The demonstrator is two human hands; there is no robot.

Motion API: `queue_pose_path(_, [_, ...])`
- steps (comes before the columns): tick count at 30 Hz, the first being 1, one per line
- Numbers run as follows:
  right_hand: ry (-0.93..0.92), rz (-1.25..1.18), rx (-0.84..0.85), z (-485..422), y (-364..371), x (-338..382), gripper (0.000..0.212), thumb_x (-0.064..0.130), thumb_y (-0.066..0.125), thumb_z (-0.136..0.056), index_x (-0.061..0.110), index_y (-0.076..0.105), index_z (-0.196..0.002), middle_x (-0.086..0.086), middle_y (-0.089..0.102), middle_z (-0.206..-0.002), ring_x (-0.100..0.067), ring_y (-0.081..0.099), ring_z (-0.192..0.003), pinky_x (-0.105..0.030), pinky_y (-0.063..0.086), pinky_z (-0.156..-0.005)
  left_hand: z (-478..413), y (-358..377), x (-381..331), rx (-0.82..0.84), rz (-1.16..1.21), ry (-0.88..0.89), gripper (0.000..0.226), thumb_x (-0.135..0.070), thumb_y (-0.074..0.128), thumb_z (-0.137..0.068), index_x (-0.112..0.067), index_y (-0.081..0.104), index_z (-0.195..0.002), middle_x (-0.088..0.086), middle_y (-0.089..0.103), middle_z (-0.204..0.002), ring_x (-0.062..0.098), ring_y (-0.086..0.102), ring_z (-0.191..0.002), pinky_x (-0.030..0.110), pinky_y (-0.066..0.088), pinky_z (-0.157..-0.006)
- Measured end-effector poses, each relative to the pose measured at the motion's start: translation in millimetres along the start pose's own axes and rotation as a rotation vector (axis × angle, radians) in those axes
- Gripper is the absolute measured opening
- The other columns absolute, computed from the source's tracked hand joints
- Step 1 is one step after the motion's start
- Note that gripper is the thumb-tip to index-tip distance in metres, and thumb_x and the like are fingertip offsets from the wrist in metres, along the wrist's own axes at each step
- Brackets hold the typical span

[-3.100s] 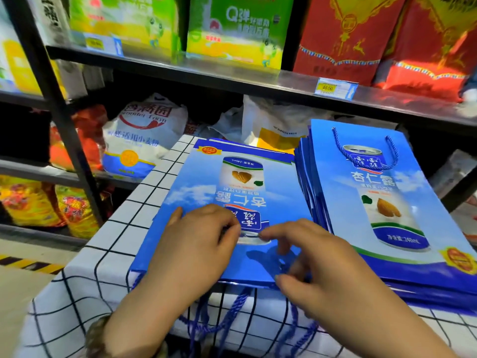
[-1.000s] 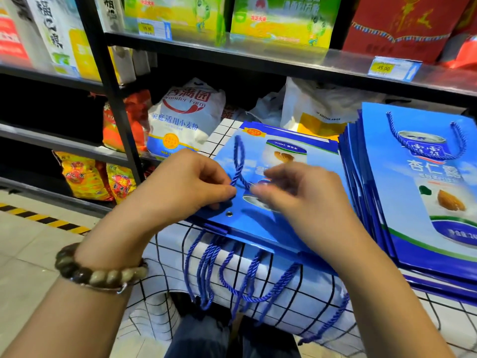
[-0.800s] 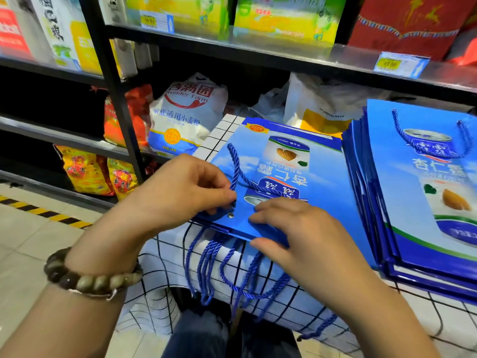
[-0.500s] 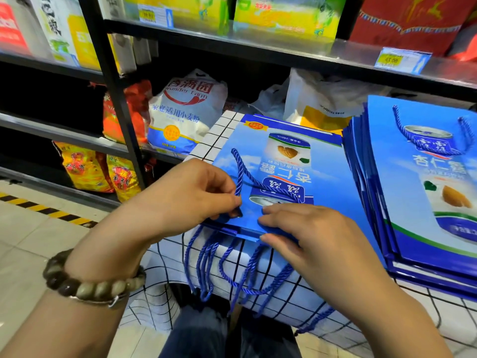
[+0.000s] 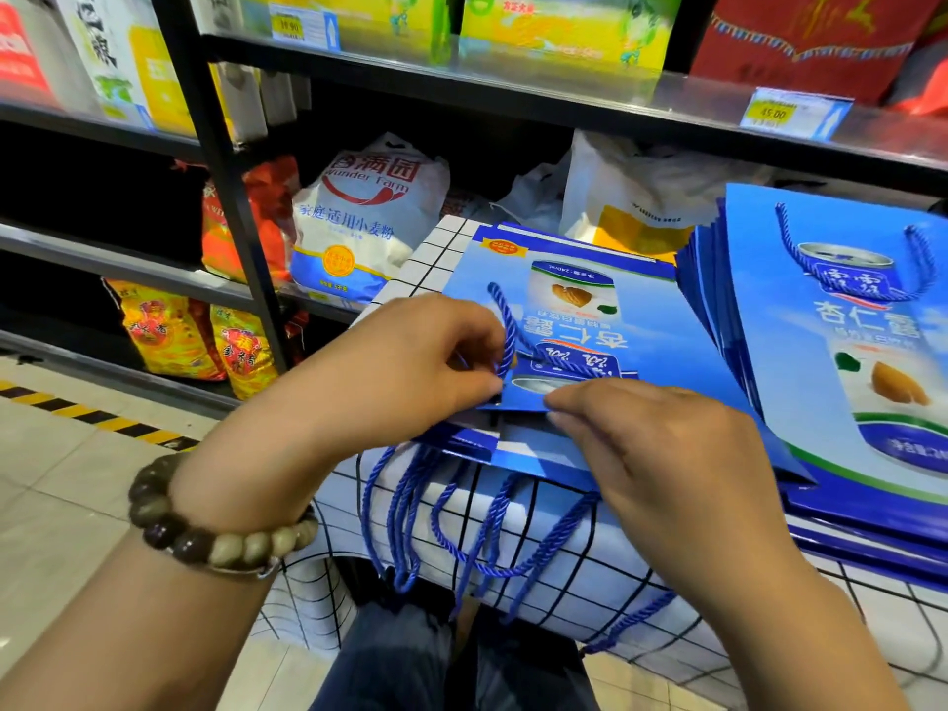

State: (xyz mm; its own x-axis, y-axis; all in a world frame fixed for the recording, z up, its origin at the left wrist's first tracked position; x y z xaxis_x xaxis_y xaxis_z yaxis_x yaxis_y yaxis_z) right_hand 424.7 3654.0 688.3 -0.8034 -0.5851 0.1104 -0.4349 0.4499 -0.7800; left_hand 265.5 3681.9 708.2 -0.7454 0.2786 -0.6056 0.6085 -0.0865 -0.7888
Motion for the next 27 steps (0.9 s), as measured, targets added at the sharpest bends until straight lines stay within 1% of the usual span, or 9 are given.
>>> queue_pose_path(4, [0.043,-0.093,-0.085,-3.1,-13.1,-6.3,0.024,0.031,0.046,-0.085,0.022,0.069,-0.087,0.0,0.072,-0.073,-0.03,0.067,-0.061,-0.039,0.054,-0.051,4.0,-3.1,-7.6,-0.123,0.389,0.085,0.025,-0.009,0.064,-0.083,-0.033,0.059,-0.088,-0.002,0.071,-0.074,0.013,0.065,-0.078,0.024,0.05,-0.074])
queue_pose_path(7, [0.118,-0.161,-0.087,-3.1,-19.6,-13.3,0.016,0.038,0.044,-0.084,0.03,0.054,-0.094,-0.001,0.069,-0.068,-0.031,0.064,-0.062,-0.04,0.053,-0.053,7.6,-3.6,-13.1,-0.095,0.27,0.183,0.018,-0.034,0.064,-0.074,-0.032,0.068,-0.091,-0.024,0.069,-0.084,-0.008,0.062,-0.081,0.006,0.044,-0.071])
queue_pose_path(11, [0.042,-0.062,-0.184,-2.5,-23.1,-13.6,0.005,0.026,0.056,-0.084,0.022,0.059,-0.083,-0.001,0.066,-0.07,-0.02,0.054,-0.07,-0.029,0.041,-0.066,3.6,0.2,-15.7,-0.127,0.086,0.199,0.027,-0.038,0.058,-0.07,-0.024,0.075,-0.086,-0.029,0.062,-0.093,-0.005,0.06,-0.08,0.014,0.044,-0.072])
queue_pose_path(13, [-0.047,-0.053,-0.198,-2.7,-19.3,-11.2,0.003,0.017,0.063,-0.081,0.015,0.064,-0.08,-0.004,0.065,-0.082,-0.02,0.054,-0.08,-0.029,0.034,-0.071,0.1,8.0,-15.6,-0.099,0.169,0.139,0.02,-0.034,0.06,-0.073,-0.023,0.074,-0.08,-0.018,0.069,-0.081,-0.004,0.061,-0.071,0.019,0.046,-0.07])
queue_pose_path(15, [-0.126,-0.005,-0.166,-2.7,-10.6,-9.0,0.006,0.019,0.065,-0.08,0.014,0.068,-0.081,-0.007,0.065,-0.089,-0.022,0.052,-0.087,-0.03,0.03,-0.074,-2.3,18.2,-15.3,-0.062,0.257,0.083,0.01,-0.024,0.066,-0.08,-0.024,0.074,-0.086,-0.008,0.07,-0.068,-0.002,0.059,-0.06,0.02,0.047,-0.065])
queue_pose_path(17, [-0.175,0.034,-0.128,-2.5,-3.0,-8.0,0.012,0.021,0.062,-0.081,0.016,0.071,-0.088,-0.008,0.065,-0.093,-0.023,0.051,-0.091,-0.031,0.029,-0.076,-4.0,25.6,-13.1,-0.047,0.365,0.035,0.017,-0.015,0.066,-0.08,-0.029,0.072,-0.087,-0.001,0.063,-0.058,0.004,0.053,-0.051,0.018,0.044,-0.056])
queue_pose_path(19, [-0.209,0.054,-0.131,-1.9,-0.2,-6.5,0.015,0.02,0.061,-0.084,0.016,0.071,-0.094,-0.01,0.066,-0.095,-0.024,0.051,-0.092,-0.033,0.03,-0.077,-6.4,28.1,-8.9,-0.023,0.485,-0.017,0.02,-0.012,0.066,-0.079,-0.03,0.071,-0.083,0.004,0.059,-0.055,0.008,0.052,-0.05,0.018,0.045,-0.056])
queue_pose_path(23, [-0.28,0.091,-0.153,2.5,2.0,-4.9,0.014,0.013,0.058,-0.084,0.017,0.071,-0.087,-0.009,0.066,-0.091,-0.022,0.05,-0.087,-0.034,0.03,-0.076,-10.0,26.4,-7.4,0.067,0.529,-0.066,0.025,0.0,0.056,-0.086,-0.014,0.068,-0.102,-0.005,0.051,-0.041,0.002,0.045,-0.04,0.014,0.036,-0.049])
queue_pose_path(27, [-0.253,0.092,-0.158,5.9,6.7,-6.1,0.013,0.013,0.063,-0.08,0.019,0.072,-0.087,-0.008,0.067,-0.086,-0.019,0.044,-0.079,-0.032,0.028,-0.072,-9.0,25.4,-10.4,0.155,0.616,-0.105,0.031,0.004,0.053,-0.087,-0.013,0.062,-0.11,-0.009,0.06,-0.046,-0.001,0.057,-0.049,0.01,0.049,-0.057])
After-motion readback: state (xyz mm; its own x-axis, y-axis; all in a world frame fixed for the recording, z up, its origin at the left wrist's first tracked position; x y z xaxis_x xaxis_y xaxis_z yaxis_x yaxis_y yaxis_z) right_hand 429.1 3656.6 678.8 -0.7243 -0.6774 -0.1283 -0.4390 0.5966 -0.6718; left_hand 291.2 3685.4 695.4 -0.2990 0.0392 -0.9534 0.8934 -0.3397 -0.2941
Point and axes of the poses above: each hand's wrist, its own z-axis away from the middle knuckle, its own y-axis out of the palm, x = y × z, the point moved 3 cm from there along -z, towards the middle knuckle
